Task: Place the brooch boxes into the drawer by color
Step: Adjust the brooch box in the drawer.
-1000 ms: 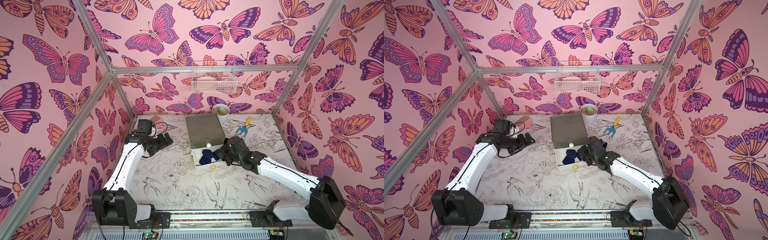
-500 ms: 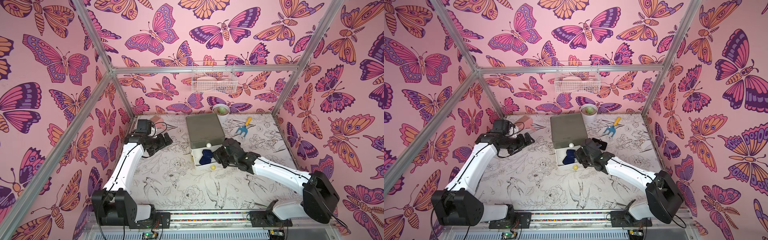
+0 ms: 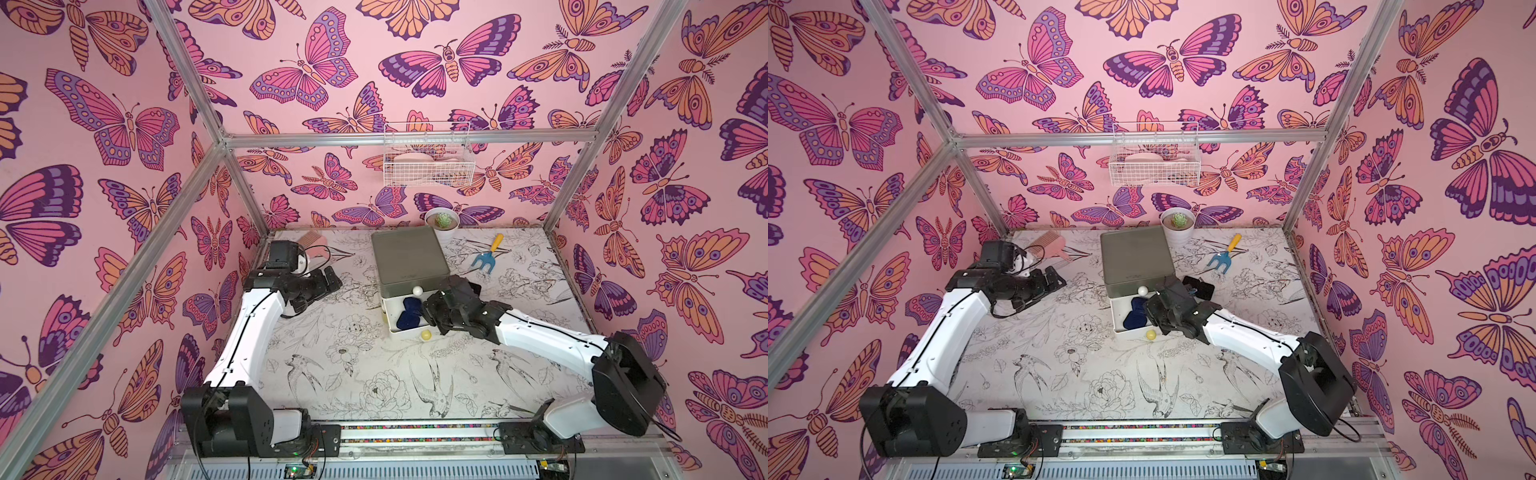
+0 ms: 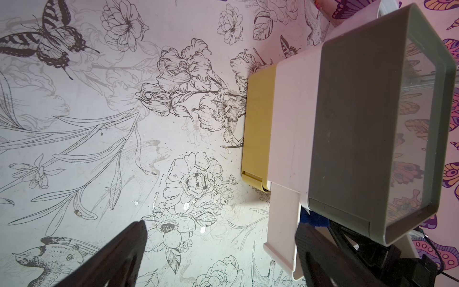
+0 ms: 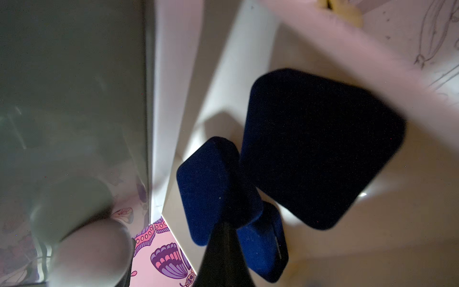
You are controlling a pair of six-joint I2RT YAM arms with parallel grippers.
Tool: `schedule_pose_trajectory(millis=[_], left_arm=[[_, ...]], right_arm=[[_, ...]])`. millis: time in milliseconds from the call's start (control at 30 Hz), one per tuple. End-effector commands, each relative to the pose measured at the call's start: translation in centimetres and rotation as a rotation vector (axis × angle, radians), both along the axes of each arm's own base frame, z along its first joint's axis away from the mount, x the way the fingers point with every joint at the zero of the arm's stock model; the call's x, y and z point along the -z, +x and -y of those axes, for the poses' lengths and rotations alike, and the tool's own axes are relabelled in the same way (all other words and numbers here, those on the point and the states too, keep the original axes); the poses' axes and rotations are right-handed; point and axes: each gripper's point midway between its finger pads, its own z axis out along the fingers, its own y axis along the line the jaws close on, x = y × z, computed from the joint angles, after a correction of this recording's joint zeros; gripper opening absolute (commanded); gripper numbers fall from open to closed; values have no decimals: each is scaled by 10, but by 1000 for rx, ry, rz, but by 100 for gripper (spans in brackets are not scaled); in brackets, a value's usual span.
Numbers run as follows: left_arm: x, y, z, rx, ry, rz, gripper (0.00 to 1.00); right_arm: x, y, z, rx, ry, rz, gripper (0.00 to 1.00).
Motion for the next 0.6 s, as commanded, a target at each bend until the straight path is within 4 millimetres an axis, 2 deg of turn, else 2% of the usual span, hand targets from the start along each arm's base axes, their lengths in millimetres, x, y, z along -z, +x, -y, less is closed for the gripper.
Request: schedule_pose_trajectory(millis=[0, 233, 367, 467, 567], left_arm=[[1, -6, -2, 11, -9, -2, 100], [2, -8, -4, 8, -11, -2, 100], [3, -9, -7, 5, -8, -5, 100], [3, -9, -7, 3, -8, -4, 100], [2, -8, -7, 1, -9, -3, 100]], right_arm=[[8, -6, 0, 75, 18, -113, 0], [8, 7, -2, 88, 17, -82, 0], [-2, 21, -1, 99, 22, -31, 0], [-20, 31, -5, 82, 49, 35, 0], [-38, 33, -4, 48, 30, 88, 0]])
